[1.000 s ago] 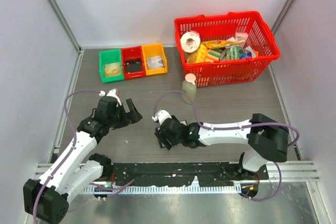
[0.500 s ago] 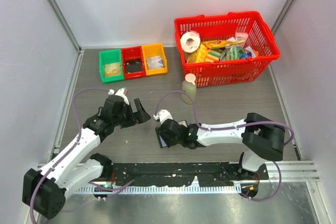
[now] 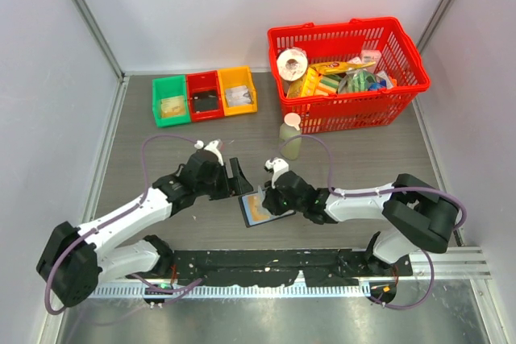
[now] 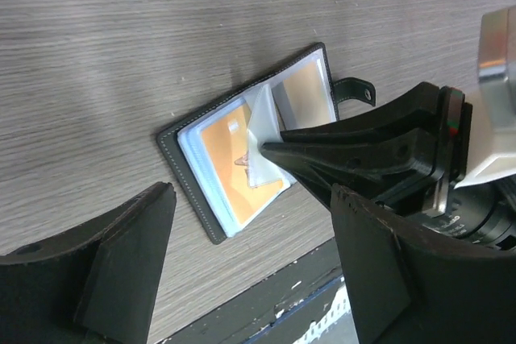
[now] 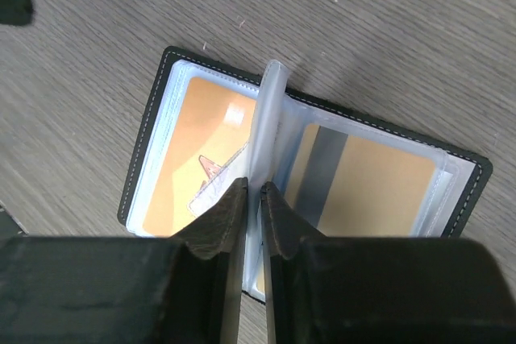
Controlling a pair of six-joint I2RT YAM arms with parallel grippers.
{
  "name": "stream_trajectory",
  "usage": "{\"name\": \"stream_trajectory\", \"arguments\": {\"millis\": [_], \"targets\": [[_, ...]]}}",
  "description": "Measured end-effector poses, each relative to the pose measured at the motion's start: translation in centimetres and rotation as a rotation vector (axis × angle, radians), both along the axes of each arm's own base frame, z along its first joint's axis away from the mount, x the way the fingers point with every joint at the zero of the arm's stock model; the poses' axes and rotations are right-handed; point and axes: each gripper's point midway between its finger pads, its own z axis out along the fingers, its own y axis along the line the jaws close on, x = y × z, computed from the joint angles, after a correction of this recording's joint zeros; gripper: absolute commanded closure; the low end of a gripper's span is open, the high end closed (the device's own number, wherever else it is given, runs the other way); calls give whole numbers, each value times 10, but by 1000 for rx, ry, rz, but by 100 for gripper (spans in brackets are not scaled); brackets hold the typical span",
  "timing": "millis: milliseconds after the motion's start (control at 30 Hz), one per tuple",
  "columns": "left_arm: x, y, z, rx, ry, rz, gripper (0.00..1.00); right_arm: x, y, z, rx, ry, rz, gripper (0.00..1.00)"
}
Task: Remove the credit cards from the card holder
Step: Remove the credit card from the card holder.
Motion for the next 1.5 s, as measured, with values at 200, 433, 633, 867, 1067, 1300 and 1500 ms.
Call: {"name": "stream_trajectory", "arguments": {"millis": [200,433,633,867,1067,1300,1500], "targets": [[5,-20,-11,-33,29,-4,26,-2,-2,0,126,58,3,84],[18,-50,-27,-115,66,2,29,-5,-3,1,201,97,12,84],[21,-62,-40,-142,105,6,31,-7,-5,0,227,107,19,84],[24,-75,-49,-183,137,22,37,-8,-6,0,239,109,24,83],[21,-89,-54,-231,176,21,49,-11,-11,3,248,100,24,59],[18,-101,-44,-289,184,11,50,-9,-23,26,280,24,-7,37],[12,-114,-35,-303,179,-24,49,6,-41,64,315,-105,-102,36]]}}
